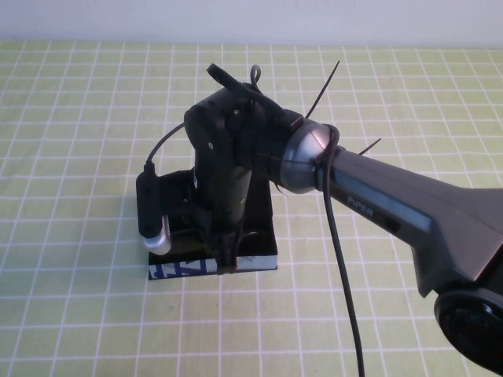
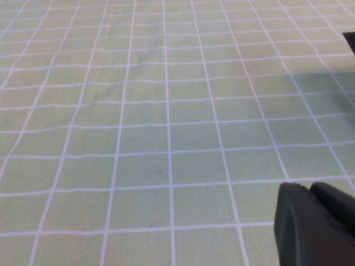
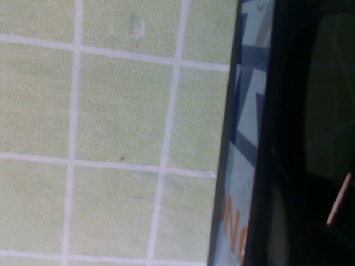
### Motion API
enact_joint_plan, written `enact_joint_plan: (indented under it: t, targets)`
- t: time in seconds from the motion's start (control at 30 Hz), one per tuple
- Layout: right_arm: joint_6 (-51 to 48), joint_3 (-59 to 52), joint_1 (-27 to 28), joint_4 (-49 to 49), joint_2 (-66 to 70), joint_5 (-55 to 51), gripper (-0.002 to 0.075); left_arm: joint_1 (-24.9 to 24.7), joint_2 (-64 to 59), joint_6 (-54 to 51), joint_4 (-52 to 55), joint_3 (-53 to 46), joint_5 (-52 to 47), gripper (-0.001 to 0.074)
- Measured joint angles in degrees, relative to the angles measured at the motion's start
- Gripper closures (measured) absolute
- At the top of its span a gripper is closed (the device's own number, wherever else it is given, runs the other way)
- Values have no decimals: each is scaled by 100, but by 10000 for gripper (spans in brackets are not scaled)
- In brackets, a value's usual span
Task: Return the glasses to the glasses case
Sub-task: Place the glasses in the glasses case
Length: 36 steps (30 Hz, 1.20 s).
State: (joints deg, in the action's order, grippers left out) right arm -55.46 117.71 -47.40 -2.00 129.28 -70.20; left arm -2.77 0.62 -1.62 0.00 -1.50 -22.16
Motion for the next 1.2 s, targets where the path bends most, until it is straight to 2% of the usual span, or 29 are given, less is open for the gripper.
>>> enact_joint_plan:
  t: [0.53, 0.63, 0.77, 0.87, 1.1, 1.2]
  targets:
    - [3, 0, 53, 59, 11, 0, 670, 0, 0, 0, 0, 0, 0, 737]
    - [3, 0, 53, 71, 11, 0, 623, 0, 0, 0, 0, 0, 0, 737]
    - [3, 0, 53, 60, 11, 0, 494, 0, 0, 0, 0, 0, 0, 737]
    - [3, 0, 57, 26, -24, 0, 432, 0, 0, 0, 0, 0, 0, 737]
    - [32, 0, 102, -123, -386, -10, 407, 0, 0, 0, 0, 0, 0, 737]
    - [462, 0, 115, -521, -595, -10, 419, 0, 0, 0, 0, 0, 0, 737]
